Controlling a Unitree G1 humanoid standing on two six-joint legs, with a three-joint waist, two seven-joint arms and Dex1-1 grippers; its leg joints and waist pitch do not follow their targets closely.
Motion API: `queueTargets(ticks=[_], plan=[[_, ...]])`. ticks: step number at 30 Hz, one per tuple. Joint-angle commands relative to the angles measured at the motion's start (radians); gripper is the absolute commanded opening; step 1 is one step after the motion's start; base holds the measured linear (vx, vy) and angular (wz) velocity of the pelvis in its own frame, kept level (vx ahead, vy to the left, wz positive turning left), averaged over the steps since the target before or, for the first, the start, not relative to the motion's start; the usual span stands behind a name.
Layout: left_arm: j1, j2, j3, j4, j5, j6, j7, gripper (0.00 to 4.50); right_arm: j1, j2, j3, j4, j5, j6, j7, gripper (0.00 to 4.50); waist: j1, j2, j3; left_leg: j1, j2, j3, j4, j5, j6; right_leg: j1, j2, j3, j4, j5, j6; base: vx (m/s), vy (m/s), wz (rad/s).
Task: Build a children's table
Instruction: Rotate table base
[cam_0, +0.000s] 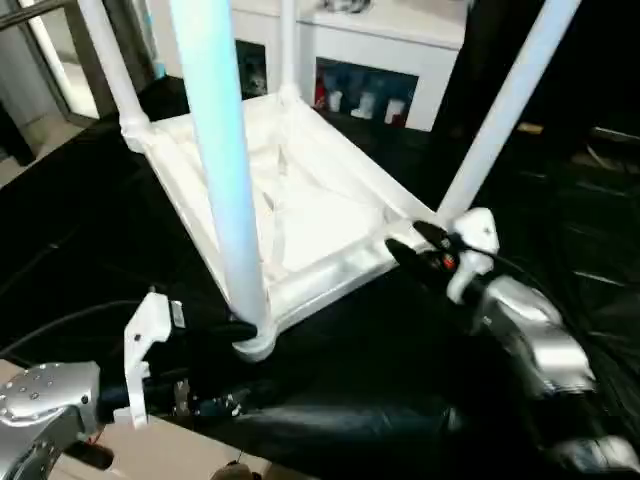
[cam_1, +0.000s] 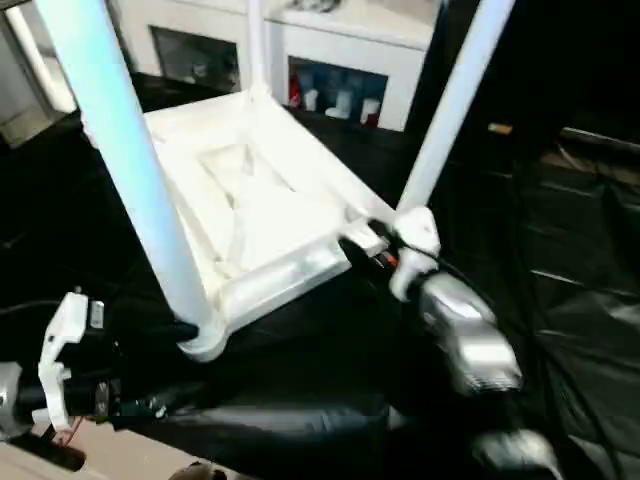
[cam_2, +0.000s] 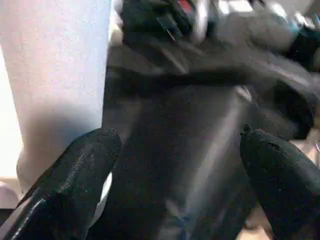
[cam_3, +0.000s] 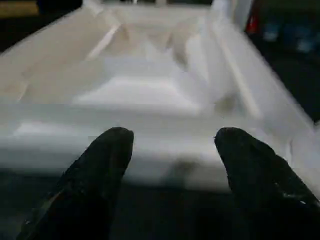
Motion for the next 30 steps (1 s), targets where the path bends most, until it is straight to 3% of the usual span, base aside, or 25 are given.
queueTargets(ticks=[1, 2, 5, 11, 17, 20, 21, 24, 27, 30], plan=[[-0.036, -0.011, 0.001, 0.002, -0.016, -0.012, 0.028, 4.46, 0.015, -0.017, -0.027, -0.032, -0.003, 0.034, -0.040, 3.16, 0.006, 0.010, -0.048, 0.012, 0.030, -0.005, -0.086, -0.260, -0.002, 0.034, -0.047, 0.042, -0.077, -0.250, -0.165, 0.000, 0.000, 0.00], [-0.038, -0.011, -0.003, 0.003, -0.014, -0.012, 0.027, 4.46, 0.016, -0.017, -0.029, -0.032, -0.004, 0.037, -0.047, 3.16, 0.006, 0.016, -0.050, 0.013, 0.029, -0.005, -0.085, -0.260, -0.004, 0.033, -0.047, 0.042, -0.075, -0.244, -0.169, 0.000, 0.000, 0.00], [-0.039, -0.005, -0.018, 0.011, 0.004, -0.006, 0.031, 4.46, 0.020, -0.016, -0.050, -0.031, -0.010, 0.045, -0.092, 3.16, 0.004, 0.012, -0.053, 0.008, 0.026, -0.006, -0.083, -0.238, -0.006, 0.039, -0.047, 0.041, -0.072, -0.219, -0.167, 0.000, 0.000, 0.00], [0.019, 0.093, 0.073, 0.026, -0.031, 0.033, -0.032, 4.46, 0.041, -0.014, -0.044, -0.067, -0.023, 0.063, -0.095, 3.16, -0.003, 0.013, -0.055, 0.007, 0.024, -0.004, -0.076, -0.191, 0.016, 0.041, -0.041, 0.039, -0.064, -0.143, -0.186, 0.000, 0.000, 0.00], [0.016, 0.147, 0.129, 0.070, -0.031, 0.026, -0.041, 4.46, 0.043, -0.015, -0.019, -0.093, -0.016, 0.084, -0.084, 3.16, -0.003, 0.015, -0.048, 0.014, 0.027, -0.004, -0.082, -0.254, 0.006, 0.034, -0.043, 0.040, -0.069, -0.212, -0.187, 0.000, 0.000, 0.00], [-0.033, 0.115, 0.133, 0.113, -0.002, -0.045, 0.004, 4.46, 0.051, -0.023, 0.001, -0.110, 0.000, 0.111, -0.042, 3.16, 0.001, 0.015, -0.051, 0.014, 0.028, -0.007, -0.083, -0.262, 0.003, 0.036, -0.046, 0.041, -0.070, -0.225, -0.179, 0.000, 0.000, 0.00], [-0.071, 0.083, 0.124, 0.134, 0.000, -0.072, 0.026, 4.46, 0.050, -0.026, 0.013, -0.099, -0.018, 0.118, -0.045, 3.16, 0.006, 0.016, -0.053, 0.020, 0.029, -0.005, -0.081, -0.251, -0.001, 0.034, -0.047, 0.041, -0.070, -0.204, -0.179, 0.000, 0.000, 0.00], [-0.113, 0.049, 0.111, 0.153, -0.017, -0.071, 0.039, 4.46, 0.035, -0.020, 0.012, -0.067, -0.042, 0.135, -0.077, 3.16, 0.008, 0.010, -0.057, 0.015, 0.026, -0.004, -0.078, -0.202, -0.008, 0.040, -0.048, 0.041, -0.061, -0.148, -0.193, 0.000, 0.000, 0.00], [-0.183, 0.000, 0.076, 0.185, -0.057, -0.046, 0.028, 4.46, -0.018, 0.009, -0.004, 0.026, -0.077, 0.135, -0.163, 3.16, 0.008, 0.008, -0.062, 0.014, 0.021, -0.002, -0.073, -0.165, -0.010, 0.042, -0.047, 0.039, -0.056, -0.110, -0.209, 0.000, 0.000, 0.00], [-0.261, -0.055, 0.019, 0.268, -0.014, -0.096, 0.045, 4.46, -0.080, 0.050, -0.004, 0.123, -0.110, 0.122, -0.252, 3.16, 0.005, 0.006, -0.063, 0.011, 0.017, 0.000, -0.070, -0.137, -0.013, 0.043, -0.046, 0.040, -0.052, -0.080, -0.216, 0.000, 0.000, 0.00]])
